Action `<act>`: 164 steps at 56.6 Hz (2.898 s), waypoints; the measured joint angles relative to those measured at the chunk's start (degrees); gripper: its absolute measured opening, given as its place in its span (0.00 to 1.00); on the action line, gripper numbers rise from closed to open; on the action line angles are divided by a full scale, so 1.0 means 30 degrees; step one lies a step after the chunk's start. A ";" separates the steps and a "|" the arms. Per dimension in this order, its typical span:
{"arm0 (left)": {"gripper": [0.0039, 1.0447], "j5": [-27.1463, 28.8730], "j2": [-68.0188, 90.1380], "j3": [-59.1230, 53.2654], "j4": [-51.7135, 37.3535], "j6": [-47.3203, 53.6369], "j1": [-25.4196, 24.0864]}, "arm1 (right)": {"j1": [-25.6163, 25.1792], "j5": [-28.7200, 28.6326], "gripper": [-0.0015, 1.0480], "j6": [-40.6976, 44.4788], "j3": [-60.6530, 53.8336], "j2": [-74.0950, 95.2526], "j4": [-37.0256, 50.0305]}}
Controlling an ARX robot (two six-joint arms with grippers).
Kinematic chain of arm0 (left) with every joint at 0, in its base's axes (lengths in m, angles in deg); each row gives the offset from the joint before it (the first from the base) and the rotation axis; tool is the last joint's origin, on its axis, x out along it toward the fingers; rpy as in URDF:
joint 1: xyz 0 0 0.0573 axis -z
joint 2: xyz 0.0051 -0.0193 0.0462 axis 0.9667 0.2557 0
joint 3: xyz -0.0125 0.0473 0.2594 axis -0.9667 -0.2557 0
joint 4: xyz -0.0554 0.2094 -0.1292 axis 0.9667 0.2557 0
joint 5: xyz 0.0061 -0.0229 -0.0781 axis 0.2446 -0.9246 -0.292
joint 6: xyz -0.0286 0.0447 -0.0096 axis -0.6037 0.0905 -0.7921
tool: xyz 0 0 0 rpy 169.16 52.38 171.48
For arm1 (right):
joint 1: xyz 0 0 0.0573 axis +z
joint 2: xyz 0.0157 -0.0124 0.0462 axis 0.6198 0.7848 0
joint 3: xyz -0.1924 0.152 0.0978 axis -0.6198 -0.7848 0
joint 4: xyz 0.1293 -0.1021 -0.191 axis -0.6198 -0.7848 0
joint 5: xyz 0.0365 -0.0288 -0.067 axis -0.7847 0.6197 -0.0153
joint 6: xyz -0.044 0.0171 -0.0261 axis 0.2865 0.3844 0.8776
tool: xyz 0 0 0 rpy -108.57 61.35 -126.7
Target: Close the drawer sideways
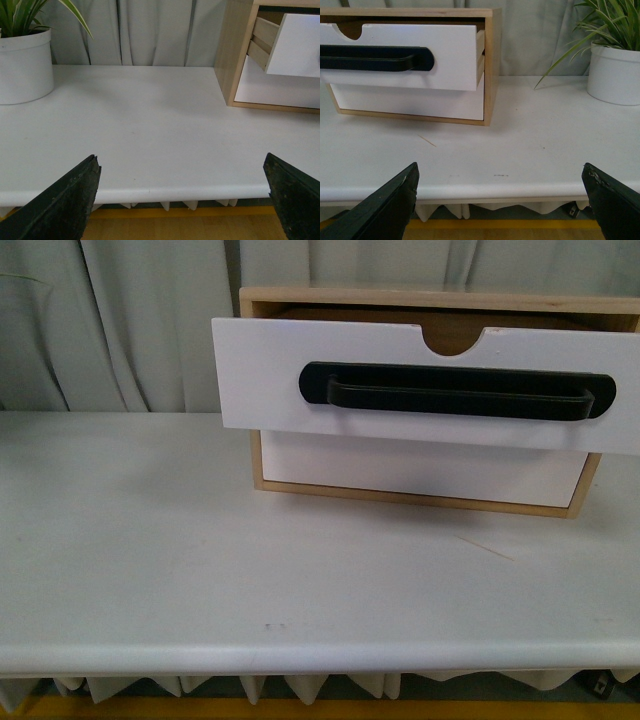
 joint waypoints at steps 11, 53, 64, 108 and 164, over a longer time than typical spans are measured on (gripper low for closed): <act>0.95 0.0000 0.0000 0.0000 0.0000 0.0000 0.0000 | 0.0000 0.0000 0.91 0.0000 0.0000 0.0000 0.0000; 0.95 0.0000 0.0000 0.0000 0.0000 0.0000 0.0000 | 0.0000 0.0000 0.91 0.0000 0.0000 0.0000 0.0000; 0.95 0.3388 0.0605 0.0160 0.0379 -0.0321 0.1020 | 0.0146 0.0240 0.91 0.0882 0.0845 0.1166 -0.2331; 0.95 0.9755 2.0429 0.8699 -0.5304 -1.7099 1.0098 | 0.3075 -0.0481 0.91 1.4163 0.5406 1.7384 0.8014; 0.95 0.7934 2.9412 1.6203 -0.6936 -1.8637 1.1497 | 0.4073 -0.0991 0.91 1.7318 0.8109 2.3460 1.1897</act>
